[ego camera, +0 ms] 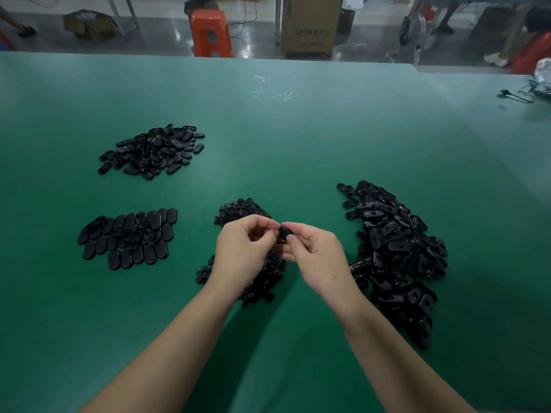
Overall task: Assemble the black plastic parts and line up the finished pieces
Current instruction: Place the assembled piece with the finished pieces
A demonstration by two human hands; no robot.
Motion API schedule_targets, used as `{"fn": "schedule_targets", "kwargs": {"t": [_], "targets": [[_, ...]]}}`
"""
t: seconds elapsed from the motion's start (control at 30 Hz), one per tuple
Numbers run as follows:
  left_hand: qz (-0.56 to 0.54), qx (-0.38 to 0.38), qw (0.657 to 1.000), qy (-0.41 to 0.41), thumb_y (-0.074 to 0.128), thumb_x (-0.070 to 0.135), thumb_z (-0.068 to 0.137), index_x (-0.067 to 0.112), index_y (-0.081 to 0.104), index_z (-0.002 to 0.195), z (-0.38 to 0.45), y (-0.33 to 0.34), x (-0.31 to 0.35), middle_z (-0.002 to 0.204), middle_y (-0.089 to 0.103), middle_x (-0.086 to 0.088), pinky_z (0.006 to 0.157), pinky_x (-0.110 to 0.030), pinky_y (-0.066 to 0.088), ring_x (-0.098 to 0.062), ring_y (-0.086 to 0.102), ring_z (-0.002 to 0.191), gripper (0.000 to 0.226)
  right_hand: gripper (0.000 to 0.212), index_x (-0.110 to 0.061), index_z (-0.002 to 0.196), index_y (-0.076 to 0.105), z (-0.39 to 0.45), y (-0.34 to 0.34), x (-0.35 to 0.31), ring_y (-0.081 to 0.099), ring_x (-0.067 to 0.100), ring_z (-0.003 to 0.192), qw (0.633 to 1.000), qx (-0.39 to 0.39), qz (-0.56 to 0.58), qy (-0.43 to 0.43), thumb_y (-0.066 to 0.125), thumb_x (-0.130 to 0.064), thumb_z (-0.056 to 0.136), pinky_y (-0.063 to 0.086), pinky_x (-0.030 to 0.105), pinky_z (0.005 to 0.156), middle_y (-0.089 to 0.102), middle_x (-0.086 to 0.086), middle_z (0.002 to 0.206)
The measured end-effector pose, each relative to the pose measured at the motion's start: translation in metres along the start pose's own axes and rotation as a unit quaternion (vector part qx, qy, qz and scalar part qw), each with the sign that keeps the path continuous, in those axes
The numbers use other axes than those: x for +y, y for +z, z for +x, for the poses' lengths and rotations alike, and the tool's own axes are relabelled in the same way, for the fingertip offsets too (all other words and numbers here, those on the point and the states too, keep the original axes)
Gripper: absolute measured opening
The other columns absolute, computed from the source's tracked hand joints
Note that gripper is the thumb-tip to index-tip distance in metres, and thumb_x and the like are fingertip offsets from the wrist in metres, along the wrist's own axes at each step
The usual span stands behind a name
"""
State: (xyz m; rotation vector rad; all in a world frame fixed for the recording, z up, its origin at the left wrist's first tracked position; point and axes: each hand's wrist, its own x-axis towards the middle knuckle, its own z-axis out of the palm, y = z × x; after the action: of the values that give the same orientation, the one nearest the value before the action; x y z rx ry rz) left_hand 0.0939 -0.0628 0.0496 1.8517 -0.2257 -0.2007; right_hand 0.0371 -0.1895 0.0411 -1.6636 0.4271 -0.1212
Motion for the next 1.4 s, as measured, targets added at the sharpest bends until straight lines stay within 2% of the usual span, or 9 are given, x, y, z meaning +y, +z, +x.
{"fn": "schedule_targets", "kwargs": {"t": [0.23,0.37,0.5,0.67,0.8,0.93,1.07,1.2,1.4], "targets": [[0.034,-0.010,0.999,-0.009,0.074,0.008,0.087,0.025,0.066,0.092,0.005,-0.005,0.002,0.076,0.072,0.007,0.055,-0.022,0.047,-0.004,0.059,0.054,0.020,0.034,-0.013,0.129,0.068,0.000,0.000,0.003,0.077,0.011,0.085,0.998,0.006,-0.054,-0.011,0.053,-0.002,0.101,0.060,0.038,0.092,0.077,-0.007,0.093],[0.084,-0.003,0.996,0.019,0.079,0.013,0.083,0.029,0.063,0.093,0.006,-0.008,0.002,0.075,0.070,0.011,0.058,-0.013,0.044,-0.001,0.057,0.059,0.025,0.034,-0.014,0.125,0.069,0.000,-0.003,0.001,0.077,0.009,0.085,0.999,-0.005,-0.038,-0.013,0.053,0.000,0.099,0.061,0.033,0.090,0.077,-0.008,0.087],[0.128,0.007,0.991,0.033,0.086,0.023,0.077,0.030,0.070,0.096,0.010,-0.013,0.001,0.081,0.065,0.011,0.057,-0.011,0.038,0.000,0.047,0.056,0.026,0.025,-0.009,0.115,0.071,0.000,-0.007,-0.004,0.077,0.014,0.082,1.000,-0.014,0.018,-0.017,0.057,0.003,0.098,0.062,0.028,0.082,0.078,0.002,0.087],[-0.040,-0.081,0.995,-0.027,0.083,0.010,0.080,0.015,0.079,0.086,0.008,-0.016,0.002,0.061,0.064,0.008,0.049,-0.011,0.037,0.001,0.047,0.047,0.009,0.026,-0.016,0.095,0.070,-0.003,-0.011,-0.011,0.074,0.016,0.071,0.995,-0.044,0.091,-0.007,0.060,0.007,0.096,0.062,0.025,0.072,0.075,0.007,0.080],[-0.026,-0.078,0.996,-0.028,0.079,0.012,0.085,0.018,0.080,0.084,0.005,-0.015,0.005,0.059,0.067,0.005,0.043,-0.013,0.037,-0.001,0.048,0.043,0.007,0.024,-0.012,0.095,0.070,-0.002,-0.013,-0.013,0.072,0.014,0.064,0.995,-0.043,0.092,-0.007,0.058,0.009,0.096,0.062,0.025,0.067,0.073,0.008,0.076],[0.017,-0.063,0.998,-0.015,0.076,0.014,0.086,0.020,0.078,0.082,0.003,-0.012,0.006,0.064,0.071,0.003,0.048,-0.014,0.039,0.000,0.049,0.045,0.008,0.027,-0.014,0.092,0.070,0.000,-0.011,-0.013,0.068,0.010,0.058,0.997,-0.038,0.063,-0.015,0.058,0.010,0.096,0.060,0.023,0.063,0.070,0.004,0.070],[0.061,-0.060,0.996,-0.015,0.077,0.019,0.086,0.021,0.075,0.078,0.003,-0.013,0.003,0.057,0.065,0.010,0.048,-0.016,0.038,-0.002,0.047,0.045,0.008,0.026,-0.015,0.094,0.070,0.002,-0.014,-0.014,0.068,0.013,0.063,0.998,-0.052,0.028,-0.014,0.058,0.008,0.097,0.061,0.024,0.067,0.070,0.007,0.073],[0.069,-0.057,0.996,-0.017,0.076,0.019,0.086,0.022,0.072,0.076,0.004,-0.011,0.000,0.064,0.070,0.002,0.050,-0.022,0.042,-0.007,0.050,0.047,0.011,0.020,-0.008,0.102,0.071,0.002,-0.015,-0.016,0.069,0.015,0.069,0.997,-0.073,0.010,-0.006,0.058,0.007,0.097,0.062,0.024,0.070,0.070,0.014,0.080],[0.065,-0.042,0.997,-0.021,0.073,0.017,0.086,0.020,0.068,0.075,0.002,-0.005,-0.005,0.070,0.072,-0.006,0.053,-0.029,0.047,-0.013,0.057,0.050,0.012,0.022,-0.013,0.099,0.073,0.004,-0.014,-0.017,0.069,0.009,0.062,0.997,-0.073,-0.013,0.000,0.061,0.005,0.096,0.061,0.023,0.068,0.069,0.001,0.071]]}}
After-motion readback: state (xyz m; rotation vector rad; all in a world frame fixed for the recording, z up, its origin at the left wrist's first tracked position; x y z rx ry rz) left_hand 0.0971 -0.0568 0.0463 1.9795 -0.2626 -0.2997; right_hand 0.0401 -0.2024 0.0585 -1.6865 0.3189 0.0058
